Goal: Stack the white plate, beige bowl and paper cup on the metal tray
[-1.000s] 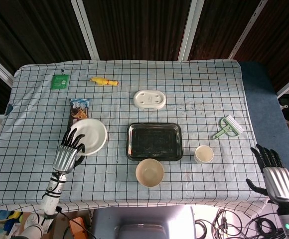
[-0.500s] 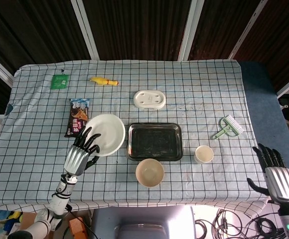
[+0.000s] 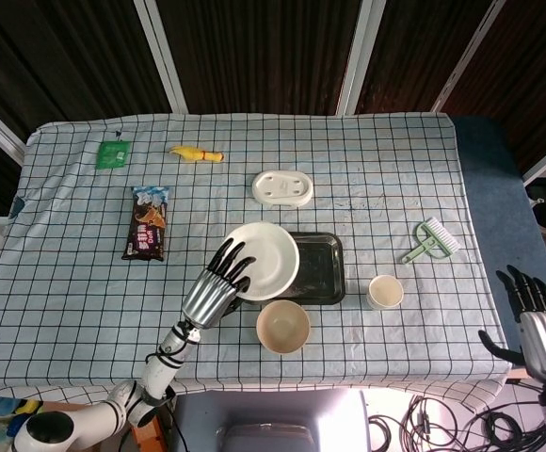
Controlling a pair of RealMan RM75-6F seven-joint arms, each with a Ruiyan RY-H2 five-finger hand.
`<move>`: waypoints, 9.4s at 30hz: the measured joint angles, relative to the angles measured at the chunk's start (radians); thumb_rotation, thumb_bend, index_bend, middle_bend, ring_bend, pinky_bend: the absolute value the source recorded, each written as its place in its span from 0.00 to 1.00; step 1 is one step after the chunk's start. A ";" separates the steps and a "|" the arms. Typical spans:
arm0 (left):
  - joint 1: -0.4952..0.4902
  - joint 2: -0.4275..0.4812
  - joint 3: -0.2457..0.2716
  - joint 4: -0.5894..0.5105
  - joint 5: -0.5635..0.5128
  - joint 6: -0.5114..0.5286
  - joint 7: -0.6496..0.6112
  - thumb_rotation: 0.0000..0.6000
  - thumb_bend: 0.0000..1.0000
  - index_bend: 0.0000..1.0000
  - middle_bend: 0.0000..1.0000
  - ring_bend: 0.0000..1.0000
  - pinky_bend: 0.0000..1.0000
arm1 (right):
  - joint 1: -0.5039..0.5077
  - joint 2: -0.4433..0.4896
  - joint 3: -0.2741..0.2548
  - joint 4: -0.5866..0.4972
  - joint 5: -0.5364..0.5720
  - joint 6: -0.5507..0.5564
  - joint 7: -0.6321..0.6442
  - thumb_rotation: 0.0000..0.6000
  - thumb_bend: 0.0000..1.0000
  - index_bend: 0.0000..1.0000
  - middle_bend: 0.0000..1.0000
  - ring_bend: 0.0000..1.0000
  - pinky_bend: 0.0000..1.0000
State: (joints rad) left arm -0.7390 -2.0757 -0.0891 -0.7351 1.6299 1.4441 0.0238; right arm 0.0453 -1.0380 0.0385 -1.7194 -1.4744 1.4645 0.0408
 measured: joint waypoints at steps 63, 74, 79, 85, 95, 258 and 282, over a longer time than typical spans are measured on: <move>-0.089 -0.045 -0.033 -0.036 -0.115 -0.280 0.090 1.00 0.17 0.00 0.06 0.00 0.00 | -0.039 0.012 0.031 0.044 -0.046 0.096 0.149 1.00 0.17 0.00 0.00 0.00 0.02; -0.049 0.069 -0.023 -0.195 -0.097 -0.233 0.126 1.00 0.25 0.00 0.06 0.00 0.00 | -0.036 0.003 0.025 0.049 -0.060 0.092 0.121 1.00 0.17 0.00 0.00 0.00 0.02; 0.021 0.192 -0.003 -0.292 -0.106 -0.191 0.133 1.00 0.26 0.00 0.06 0.00 0.00 | -0.028 -0.007 0.008 0.061 -0.105 0.084 0.105 1.00 0.17 0.01 0.00 0.00 0.01; 0.173 0.384 0.051 -0.426 -0.131 -0.114 0.066 1.00 0.26 0.00 0.06 0.00 0.00 | 0.007 -0.035 -0.036 0.081 -0.234 0.048 0.050 1.00 0.17 0.09 0.00 0.00 0.00; 0.351 0.487 0.138 -0.430 -0.112 0.030 -0.013 1.00 0.31 0.00 0.06 0.00 0.00 | 0.168 -0.155 -0.073 0.053 -0.369 -0.209 -0.128 1.00 0.18 0.21 0.00 0.00 0.00; 0.531 0.474 0.051 -0.255 -0.079 0.067 -0.193 1.00 0.32 0.00 0.06 0.00 0.00 | 0.471 -0.478 0.127 0.300 -0.053 -0.217 -0.361 1.00 0.46 0.58 0.01 0.00 0.00; 0.537 0.472 0.043 -0.204 -0.096 0.054 -0.262 1.00 0.32 0.00 0.06 0.00 0.00 | 0.777 -1.008 0.253 0.835 0.059 -0.321 -0.383 1.00 0.46 0.55 0.01 0.00 0.00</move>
State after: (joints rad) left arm -0.2024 -1.6036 -0.0464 -0.9395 1.5334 1.4980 -0.2382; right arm 0.8226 -2.0463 0.2910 -0.8842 -1.4150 1.1432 -0.3419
